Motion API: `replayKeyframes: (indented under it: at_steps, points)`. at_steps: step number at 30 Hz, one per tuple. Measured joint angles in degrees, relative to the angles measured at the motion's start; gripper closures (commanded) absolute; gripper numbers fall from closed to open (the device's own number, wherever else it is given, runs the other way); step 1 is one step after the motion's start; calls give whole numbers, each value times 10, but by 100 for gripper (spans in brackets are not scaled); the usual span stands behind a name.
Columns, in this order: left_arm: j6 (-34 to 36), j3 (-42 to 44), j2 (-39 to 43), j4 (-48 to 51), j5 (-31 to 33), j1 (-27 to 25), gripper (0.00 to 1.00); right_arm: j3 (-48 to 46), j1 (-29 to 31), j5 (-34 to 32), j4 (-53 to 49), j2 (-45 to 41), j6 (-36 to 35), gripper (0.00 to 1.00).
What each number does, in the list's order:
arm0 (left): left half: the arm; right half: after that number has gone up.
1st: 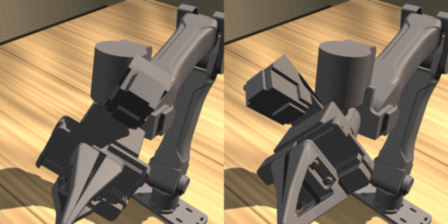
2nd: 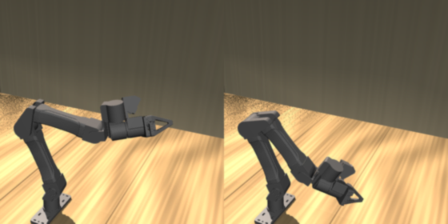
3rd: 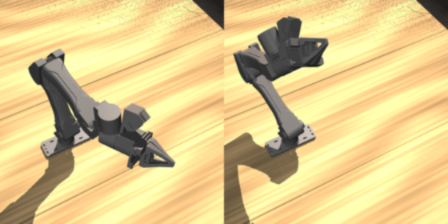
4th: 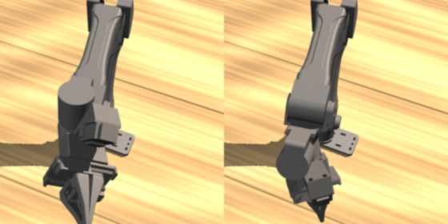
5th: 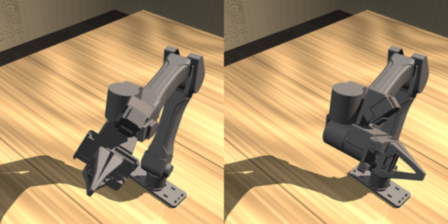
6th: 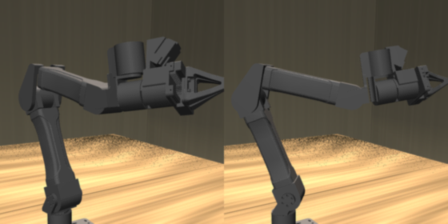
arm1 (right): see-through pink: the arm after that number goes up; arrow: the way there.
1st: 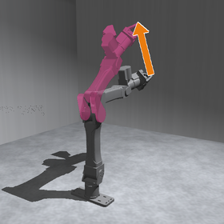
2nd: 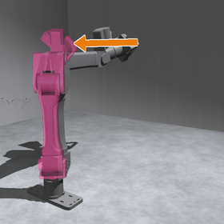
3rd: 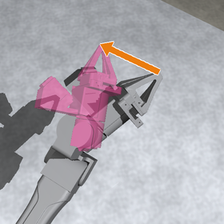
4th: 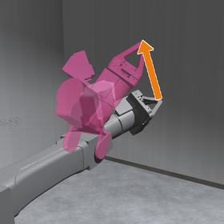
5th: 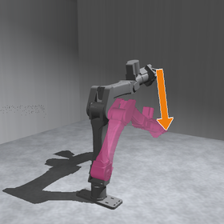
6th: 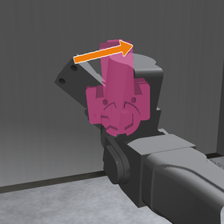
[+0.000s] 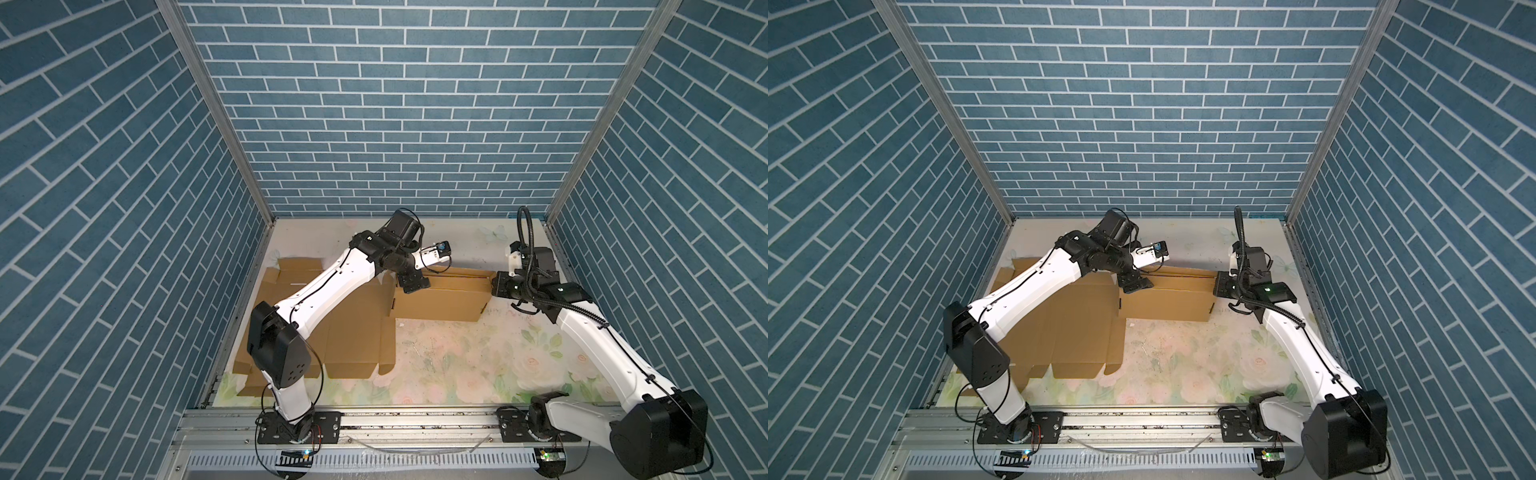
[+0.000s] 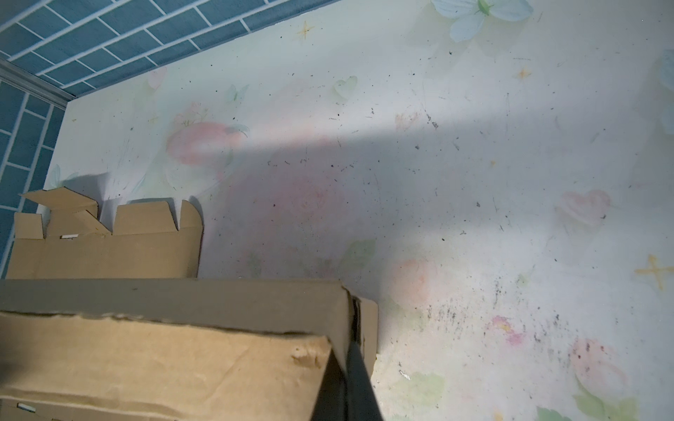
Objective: Fold the paper box
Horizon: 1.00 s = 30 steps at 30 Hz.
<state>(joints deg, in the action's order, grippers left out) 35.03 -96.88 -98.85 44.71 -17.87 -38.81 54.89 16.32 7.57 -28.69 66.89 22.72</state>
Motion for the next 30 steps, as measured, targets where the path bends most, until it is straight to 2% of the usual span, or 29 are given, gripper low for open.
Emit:
replayKeyframes:
  at_steps: [4, 6, 10, 17, 21, 25, 30]
  points:
    - [-79, 42, 50, -42, -30, 49, 51, 0, 6, -7, 0, 0, 0, 100]
    - [-130, 64, 78, -67, -61, 92, 52, 0, 8, -13, 0, 0, 0, 100]
    - [-219, 124, 134, -106, -107, 167, 46, 0, 12, -24, 0, 0, 0, 100]
    - [-255, 140, 132, -101, -123, 167, 47, 0, 20, -34, 0, 0, 0, 100]
    - [-257, 139, 112, -80, -129, 167, 54, 0, 24, -38, 0, 0, 1, 100]
    - [-253, 139, 109, -51, -133, 167, 57, 0, 27, -41, 0, 0, 3, 100]
    - [-249, 139, 109, -36, -136, 167, 67, 0, 31, -44, 0, 2, 6, 100]
